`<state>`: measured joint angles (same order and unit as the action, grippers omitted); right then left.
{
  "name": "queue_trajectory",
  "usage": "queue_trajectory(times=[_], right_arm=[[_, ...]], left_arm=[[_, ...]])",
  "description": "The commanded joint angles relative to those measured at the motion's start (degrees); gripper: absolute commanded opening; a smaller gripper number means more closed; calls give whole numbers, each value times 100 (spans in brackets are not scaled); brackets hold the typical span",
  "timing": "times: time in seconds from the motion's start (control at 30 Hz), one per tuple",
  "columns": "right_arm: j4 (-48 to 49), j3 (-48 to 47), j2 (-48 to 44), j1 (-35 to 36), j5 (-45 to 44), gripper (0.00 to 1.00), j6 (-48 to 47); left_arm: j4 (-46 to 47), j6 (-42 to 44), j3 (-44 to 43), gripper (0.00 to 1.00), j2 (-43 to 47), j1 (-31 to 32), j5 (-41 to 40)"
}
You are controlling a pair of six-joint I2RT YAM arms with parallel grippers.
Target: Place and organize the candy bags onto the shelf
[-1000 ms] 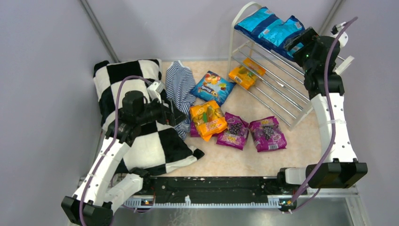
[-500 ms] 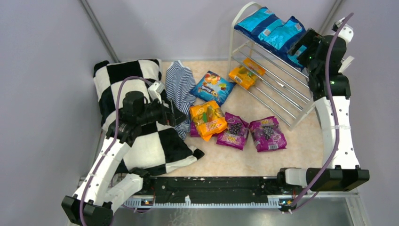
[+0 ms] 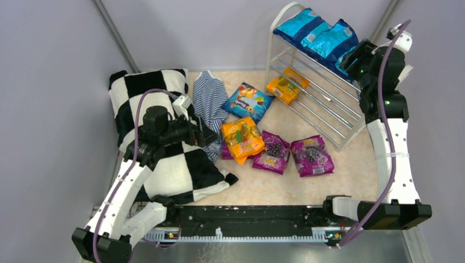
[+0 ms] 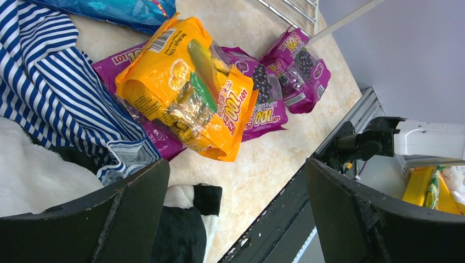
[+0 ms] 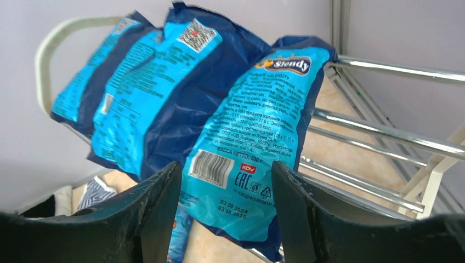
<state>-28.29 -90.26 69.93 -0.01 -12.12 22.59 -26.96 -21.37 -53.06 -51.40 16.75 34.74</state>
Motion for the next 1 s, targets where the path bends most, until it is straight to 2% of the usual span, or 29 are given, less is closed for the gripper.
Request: queue_trajectory(times=[0.0,0.07,0.2,0.23,0.33,0.6,0.7,0.97], right_arm=[[405,166,163,19,-35,61,96],[654,272,208,19,-40,60,145],[1237,379,433,19,675,45,62],[1432,439,474,20,905,44,62],[1832,645,579,25,1163,44,162],[2559,1049,655,19,1194,44,282],[3012,1126,607,19,1606,45,292],[3669,919,919,19,1796,46,566]], left_arm=[[205,-35,15,99,52,-5,58],[163,-11,23,99,75,-5,6],[136,13,50,99,103,-5,-37],[130,11,50,99,104,-5,-38],[130,-2,46,99,108,-5,-32],[112,-26,32,99,147,-5,-27],[111,-21,40,99,131,-11,-37],[178,-82,35,99,81,-6,26]])
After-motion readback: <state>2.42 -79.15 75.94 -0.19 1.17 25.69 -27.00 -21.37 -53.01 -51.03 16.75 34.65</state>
